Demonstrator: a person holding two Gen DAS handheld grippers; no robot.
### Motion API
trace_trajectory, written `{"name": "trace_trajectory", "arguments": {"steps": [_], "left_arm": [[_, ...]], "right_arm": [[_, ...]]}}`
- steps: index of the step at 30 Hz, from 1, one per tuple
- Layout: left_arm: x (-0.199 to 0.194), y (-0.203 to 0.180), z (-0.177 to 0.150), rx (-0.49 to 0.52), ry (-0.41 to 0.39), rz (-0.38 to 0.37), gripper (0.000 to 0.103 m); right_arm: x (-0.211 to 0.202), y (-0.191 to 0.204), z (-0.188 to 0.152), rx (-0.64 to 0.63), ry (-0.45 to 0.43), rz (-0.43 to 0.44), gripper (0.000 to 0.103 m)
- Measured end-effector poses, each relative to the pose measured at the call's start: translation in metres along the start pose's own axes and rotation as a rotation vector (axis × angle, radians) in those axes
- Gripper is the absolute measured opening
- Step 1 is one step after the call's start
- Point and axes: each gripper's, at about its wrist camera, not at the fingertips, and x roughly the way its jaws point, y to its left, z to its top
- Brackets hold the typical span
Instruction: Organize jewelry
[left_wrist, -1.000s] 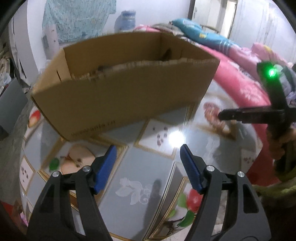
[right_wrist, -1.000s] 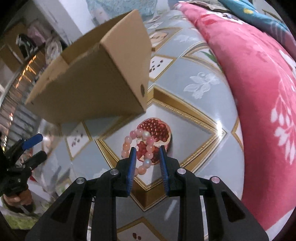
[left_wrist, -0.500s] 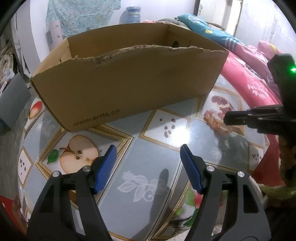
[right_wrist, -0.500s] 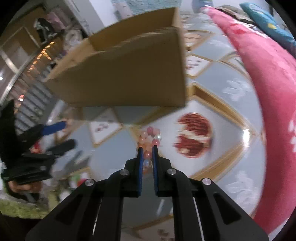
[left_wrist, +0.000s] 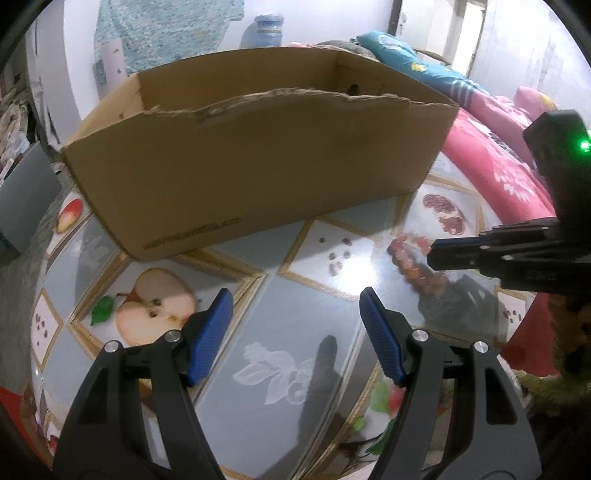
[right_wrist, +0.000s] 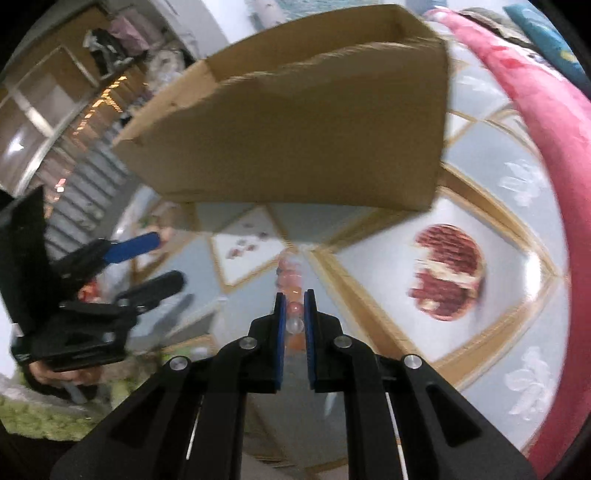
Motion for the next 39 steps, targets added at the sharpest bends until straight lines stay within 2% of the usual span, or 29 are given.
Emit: {"name": "trace_trajectory", "arguments": {"steps": [6, 9, 13, 18, 23, 28, 39], "left_arm": [[0.007, -0.018, 0.01, 0.03, -0.018, -0.078, 0.067], [0.012, -0.025, 0.017, 0.032, -0.017, -0.128, 0.064], [0.024, -0.038, 0.026, 0.049, 0.002, -0.159, 0.058], [0.041, -0.057, 0.035, 0.082, 0.056, -0.151, 0.051], [0.053, -0.069, 0.039, 0.097, 0.108, -0.155, 0.032], [0.061, -0.075, 0.039, 0.11, 0.141, -0.144, 0.026], [0.065, -0.087, 0.041, 0.141, 0.152, -0.131, 0.014]], "right_arm": [[-0.004, -0.012, 0.001, 0.032, -0.014, -0.024, 0.01], [-0.002, -0.013, 0.0, 0.034, -0.01, -0.025, 0.01], [0.002, -0.015, -0.001, 0.046, -0.008, -0.022, 0.01], [0.008, -0.016, -0.002, 0.065, -0.005, -0.014, 0.01], [0.01, -0.018, -0.003, 0.075, -0.01, -0.001, 0.01], [0.011, -0.015, -0.003, 0.078, -0.012, 0.004, 0.01], [0.008, -0.02, -0.004, 0.08, -0.012, 0.008, 0.01]]}}
